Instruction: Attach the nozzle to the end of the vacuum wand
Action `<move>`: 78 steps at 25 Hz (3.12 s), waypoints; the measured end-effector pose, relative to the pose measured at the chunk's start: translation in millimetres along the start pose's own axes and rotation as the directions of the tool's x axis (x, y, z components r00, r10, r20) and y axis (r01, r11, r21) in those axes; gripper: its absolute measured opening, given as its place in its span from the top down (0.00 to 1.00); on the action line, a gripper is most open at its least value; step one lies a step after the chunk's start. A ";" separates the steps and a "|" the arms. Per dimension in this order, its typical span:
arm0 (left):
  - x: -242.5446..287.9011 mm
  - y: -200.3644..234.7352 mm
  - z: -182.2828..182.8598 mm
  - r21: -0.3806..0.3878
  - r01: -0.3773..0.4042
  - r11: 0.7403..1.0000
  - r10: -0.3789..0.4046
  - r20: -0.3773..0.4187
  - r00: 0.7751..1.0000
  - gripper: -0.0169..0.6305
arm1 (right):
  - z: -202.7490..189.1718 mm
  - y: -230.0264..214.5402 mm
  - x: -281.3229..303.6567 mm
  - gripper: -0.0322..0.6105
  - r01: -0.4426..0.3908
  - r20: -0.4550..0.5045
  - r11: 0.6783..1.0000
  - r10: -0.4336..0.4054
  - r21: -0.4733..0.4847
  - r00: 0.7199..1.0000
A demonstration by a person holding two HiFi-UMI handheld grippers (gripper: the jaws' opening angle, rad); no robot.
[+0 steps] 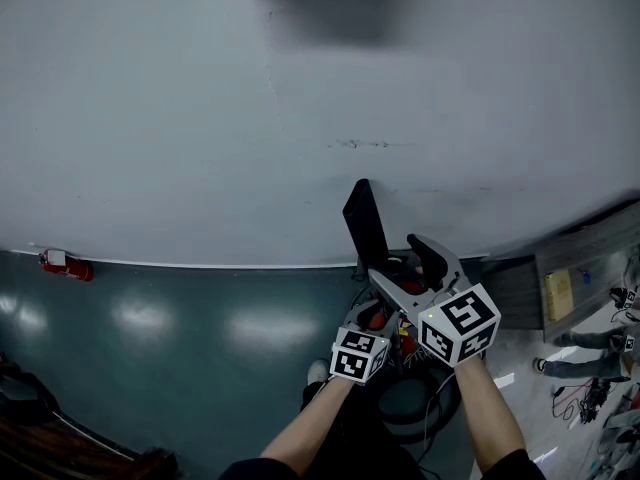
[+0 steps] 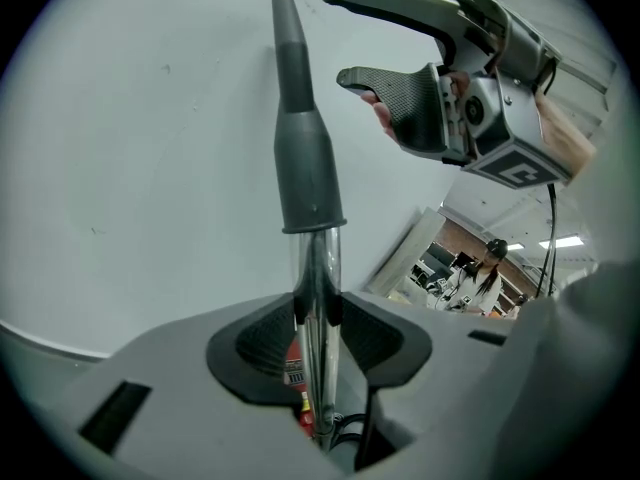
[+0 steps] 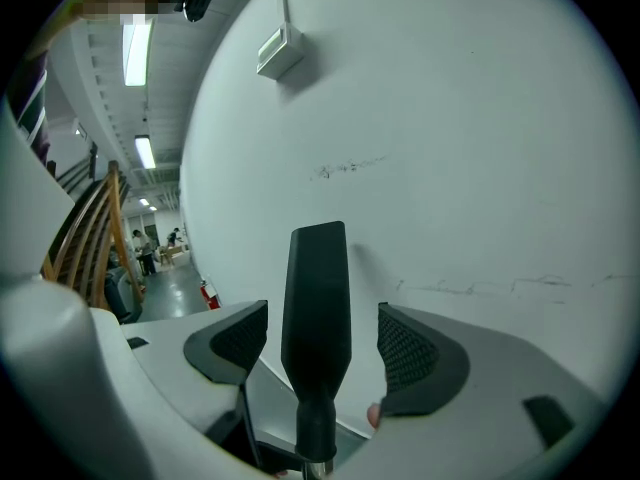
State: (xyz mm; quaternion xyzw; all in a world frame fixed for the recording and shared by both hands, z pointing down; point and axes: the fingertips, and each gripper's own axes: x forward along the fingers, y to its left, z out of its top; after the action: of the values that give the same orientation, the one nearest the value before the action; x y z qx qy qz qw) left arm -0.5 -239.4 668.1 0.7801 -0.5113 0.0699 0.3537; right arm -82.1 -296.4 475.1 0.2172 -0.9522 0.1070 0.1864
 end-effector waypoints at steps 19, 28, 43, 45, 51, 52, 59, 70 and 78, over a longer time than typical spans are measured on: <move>-10.3 3.4 -5.0 -0.013 0.000 1.000 -0.001 -0.021 1.000 0.73 | -15.9 -11.7 -24.3 0.42 0.038 0.045 0.992 -0.044 0.120 0.998; -63.5 -7.2 33.0 0.005 -0.015 1.000 0.015 0.050 0.999 0.73 | -10.2 -5.8 -62.4 0.42 0.029 0.161 0.957 -0.078 0.288 0.984; -159.1 -62.1 130.2 0.080 0.027 0.996 -0.046 0.256 0.966 0.86 | -1.6 25.3 -141.3 0.77 0.004 0.346 0.889 -0.182 0.457 0.920; -165.9 -68.6 140.0 0.096 0.030 0.995 -0.056 0.275 0.960 0.88 | -2.1 27.4 -149.0 0.81 0.000 0.358 0.882 -0.192 0.472 0.914; -180.9 -83.8 160.0 0.112 0.049 0.992 -0.083 0.323 0.943 0.96 | -1.8 30.1 -164.6 0.85 -0.026 0.396 0.857 -0.210 0.514 0.894; -181.9 -85.4 162.5 0.114 0.053 0.992 -0.088 0.326 0.941 0.97 | -1.5 29.6 -165.5 0.87 -0.027 0.400 0.854 -0.215 0.520 0.891; -187.7 -90.1 173.9 0.131 0.056 0.990 -0.099 0.348 0.932 0.97 | 2.7 28.4 -164.5 0.92 -0.028 0.413 0.846 -0.230 0.532 0.881; -188.4 -93.6 176.2 0.138 0.040 0.990 -0.087 0.354 0.931 0.97 | 1.7 29.3 -162.5 0.92 -0.033 0.413 0.852 -0.219 0.523 0.884; -188.1 -95.6 171.5 0.136 0.017 0.991 -0.063 0.349 0.935 0.97 | -2.9 33.5 -165.1 0.92 -0.023 0.404 0.859 -0.217 0.512 0.889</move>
State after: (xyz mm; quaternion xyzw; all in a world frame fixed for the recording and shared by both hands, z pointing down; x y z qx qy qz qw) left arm -50.8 -184.0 406.7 0.8117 -0.5447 -0.0448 0.2061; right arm 41.6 -204.3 407.4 0.3258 -0.8951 0.2888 -0.0959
